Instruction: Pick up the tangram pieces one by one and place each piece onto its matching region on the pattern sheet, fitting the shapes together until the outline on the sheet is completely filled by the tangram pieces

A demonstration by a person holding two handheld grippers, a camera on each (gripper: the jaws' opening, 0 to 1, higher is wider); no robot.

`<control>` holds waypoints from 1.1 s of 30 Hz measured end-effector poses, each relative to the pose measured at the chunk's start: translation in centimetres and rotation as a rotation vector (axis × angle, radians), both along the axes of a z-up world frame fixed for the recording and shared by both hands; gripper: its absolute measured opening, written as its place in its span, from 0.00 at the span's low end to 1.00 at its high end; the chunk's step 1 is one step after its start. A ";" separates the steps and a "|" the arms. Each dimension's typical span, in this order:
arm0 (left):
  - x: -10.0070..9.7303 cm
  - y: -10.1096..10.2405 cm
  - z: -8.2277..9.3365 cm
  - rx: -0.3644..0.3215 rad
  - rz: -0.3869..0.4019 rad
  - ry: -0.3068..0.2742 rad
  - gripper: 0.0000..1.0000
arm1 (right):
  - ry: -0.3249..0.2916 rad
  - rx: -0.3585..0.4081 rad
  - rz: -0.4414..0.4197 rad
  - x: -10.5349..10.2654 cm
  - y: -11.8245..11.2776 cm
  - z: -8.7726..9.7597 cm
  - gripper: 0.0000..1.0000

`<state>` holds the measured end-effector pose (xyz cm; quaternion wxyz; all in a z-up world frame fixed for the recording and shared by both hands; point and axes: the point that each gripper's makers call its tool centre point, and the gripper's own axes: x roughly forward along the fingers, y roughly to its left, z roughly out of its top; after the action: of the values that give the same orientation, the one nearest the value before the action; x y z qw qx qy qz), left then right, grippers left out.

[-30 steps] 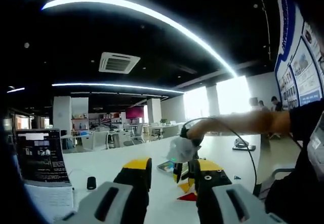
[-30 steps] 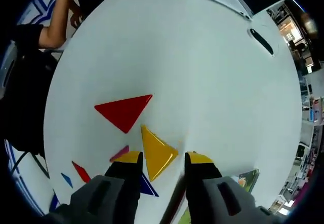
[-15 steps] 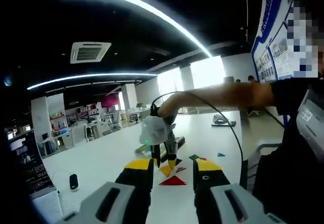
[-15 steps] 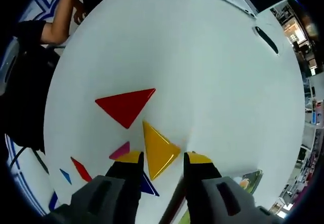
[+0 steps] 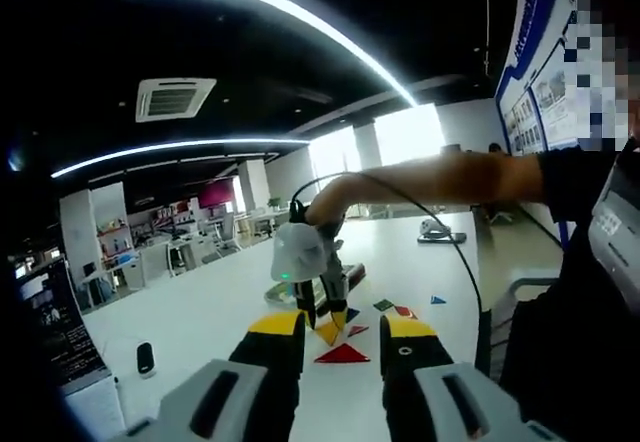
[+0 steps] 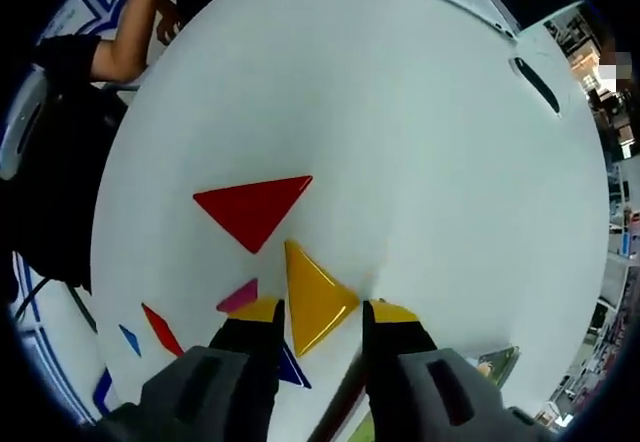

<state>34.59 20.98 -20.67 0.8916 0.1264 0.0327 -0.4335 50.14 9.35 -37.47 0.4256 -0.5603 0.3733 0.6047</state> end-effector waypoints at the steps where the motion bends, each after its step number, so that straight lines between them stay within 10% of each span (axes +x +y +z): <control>1: 0.0 0.0 0.1 0.000 -0.001 -0.003 0.32 | 0.002 -0.006 0.003 0.0 0.0 0.0 0.32; 19: 0.0 0.0 0.1 0.010 -0.005 -0.015 0.32 | -0.009 -0.010 0.020 -1.1 -0.4 0.0 0.28; 33: -0.1 0.1 0.2 0.007 -0.006 -0.019 0.32 | -0.091 0.000 -0.018 0.9 -1.5 4.9 0.28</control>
<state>34.52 21.04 -20.43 0.8901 0.1336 0.0253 -0.4349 51.08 7.85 -32.56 0.4474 -0.5840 0.3584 0.5747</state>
